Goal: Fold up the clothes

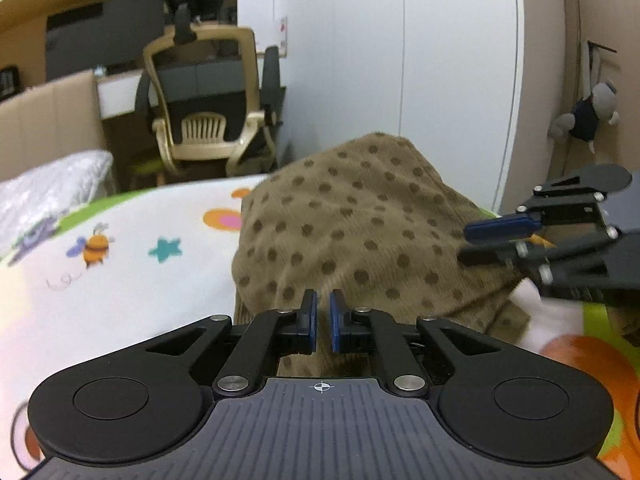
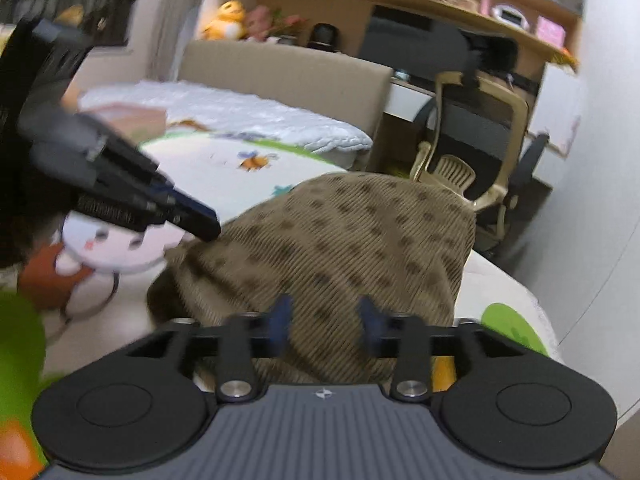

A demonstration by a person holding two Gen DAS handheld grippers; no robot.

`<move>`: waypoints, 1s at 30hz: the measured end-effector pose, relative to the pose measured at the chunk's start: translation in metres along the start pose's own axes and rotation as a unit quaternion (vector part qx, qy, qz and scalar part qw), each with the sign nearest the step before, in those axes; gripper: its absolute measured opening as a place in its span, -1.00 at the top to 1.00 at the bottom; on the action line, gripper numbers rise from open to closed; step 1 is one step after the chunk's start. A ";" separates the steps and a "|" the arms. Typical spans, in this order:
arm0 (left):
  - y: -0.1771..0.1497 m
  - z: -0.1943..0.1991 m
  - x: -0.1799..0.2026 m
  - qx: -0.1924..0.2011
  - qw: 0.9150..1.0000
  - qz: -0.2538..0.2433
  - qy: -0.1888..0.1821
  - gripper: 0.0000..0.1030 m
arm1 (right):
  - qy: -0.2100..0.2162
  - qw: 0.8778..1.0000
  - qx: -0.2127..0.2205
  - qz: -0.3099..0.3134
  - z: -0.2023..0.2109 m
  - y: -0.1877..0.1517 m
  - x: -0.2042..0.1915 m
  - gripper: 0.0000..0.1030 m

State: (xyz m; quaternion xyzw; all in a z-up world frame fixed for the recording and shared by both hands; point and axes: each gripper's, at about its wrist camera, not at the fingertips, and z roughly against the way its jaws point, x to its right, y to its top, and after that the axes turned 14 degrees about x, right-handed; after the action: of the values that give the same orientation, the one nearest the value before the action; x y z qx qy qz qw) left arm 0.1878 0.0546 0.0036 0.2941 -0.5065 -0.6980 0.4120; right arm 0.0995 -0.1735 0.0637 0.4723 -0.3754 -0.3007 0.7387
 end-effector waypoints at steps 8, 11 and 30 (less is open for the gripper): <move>-0.021 0.005 -0.004 -0.039 0.999 -0.023 -0.009 0.06 | -0.034 0.999 -0.016 0.014 -0.015 -0.012 -0.003 0.19; -0.023 -0.007 -0.008 -0.040 0.999 -0.021 0.005 -0.08 | -0.047 0.999 -0.006 0.003 -0.018 -0.008 0.000 0.62; -0.014 0.044 -0.018 -0.041 0.999 0.013 -0.024 0.69 | -0.001 0.982 -0.049 -0.184 0.015 -0.020 0.043 0.56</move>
State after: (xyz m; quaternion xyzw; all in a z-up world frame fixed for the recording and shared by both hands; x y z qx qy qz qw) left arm 0.1568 0.0925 0.0041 0.2534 -0.4907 -0.7199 0.4204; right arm 0.1085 -0.2228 0.0611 0.4960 -0.2680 -0.4499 0.6926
